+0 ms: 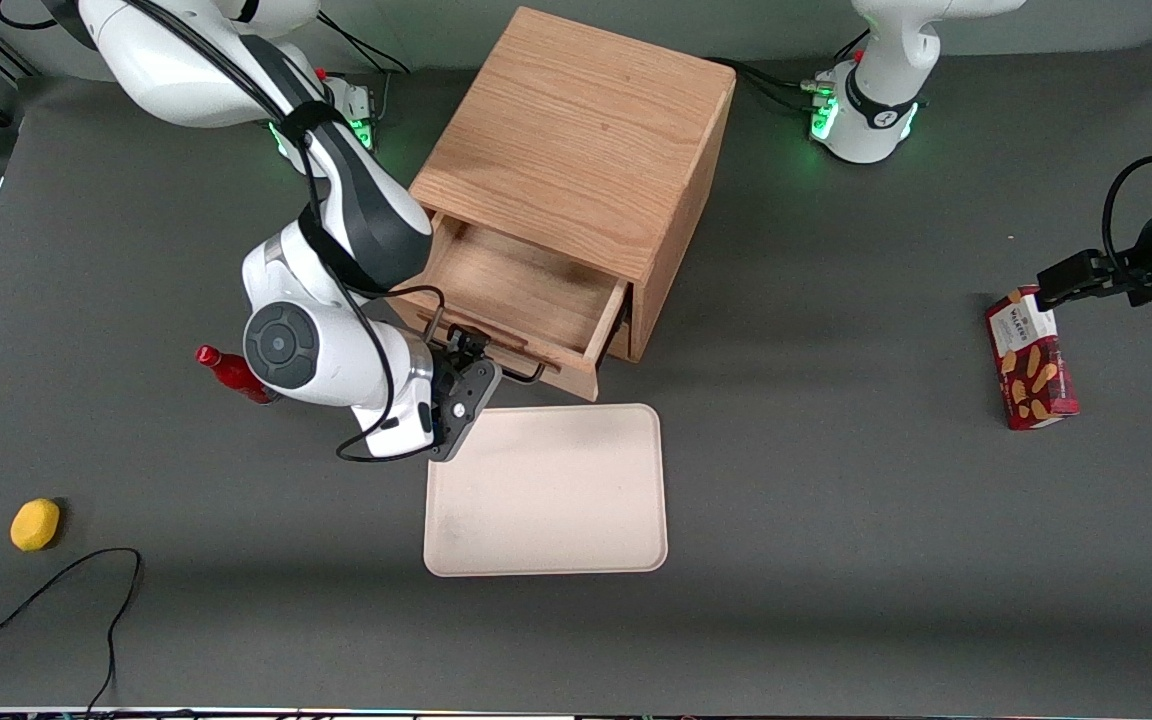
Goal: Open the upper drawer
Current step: 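Pull the upper drawer outward by its handle with the right gripper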
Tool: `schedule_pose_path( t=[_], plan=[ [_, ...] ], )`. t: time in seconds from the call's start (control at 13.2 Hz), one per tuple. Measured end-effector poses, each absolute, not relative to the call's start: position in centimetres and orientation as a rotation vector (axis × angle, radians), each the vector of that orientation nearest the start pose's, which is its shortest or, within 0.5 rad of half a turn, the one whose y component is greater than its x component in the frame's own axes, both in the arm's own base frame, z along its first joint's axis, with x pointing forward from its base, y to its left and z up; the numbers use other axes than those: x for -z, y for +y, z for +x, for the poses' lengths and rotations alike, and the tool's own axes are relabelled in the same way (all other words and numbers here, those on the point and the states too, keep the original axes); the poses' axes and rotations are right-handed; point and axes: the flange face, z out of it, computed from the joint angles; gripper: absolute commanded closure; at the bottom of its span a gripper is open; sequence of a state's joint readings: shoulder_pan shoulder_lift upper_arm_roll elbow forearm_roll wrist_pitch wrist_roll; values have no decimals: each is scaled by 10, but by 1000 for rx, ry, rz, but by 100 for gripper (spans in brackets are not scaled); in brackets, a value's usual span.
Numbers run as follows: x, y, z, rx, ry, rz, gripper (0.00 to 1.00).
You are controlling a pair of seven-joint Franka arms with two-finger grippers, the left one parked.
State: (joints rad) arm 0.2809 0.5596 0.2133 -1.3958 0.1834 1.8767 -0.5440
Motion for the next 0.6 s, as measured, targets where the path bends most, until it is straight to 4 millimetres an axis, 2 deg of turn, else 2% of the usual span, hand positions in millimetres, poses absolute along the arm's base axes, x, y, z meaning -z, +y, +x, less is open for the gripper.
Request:
schedule_pose_path(
  t=[0.23,0.6],
  plan=[
    [-385,313,635,-71,-1300,-2536,0],
    [-387,310,641,-62,-1296,-2536,0]
  ],
)
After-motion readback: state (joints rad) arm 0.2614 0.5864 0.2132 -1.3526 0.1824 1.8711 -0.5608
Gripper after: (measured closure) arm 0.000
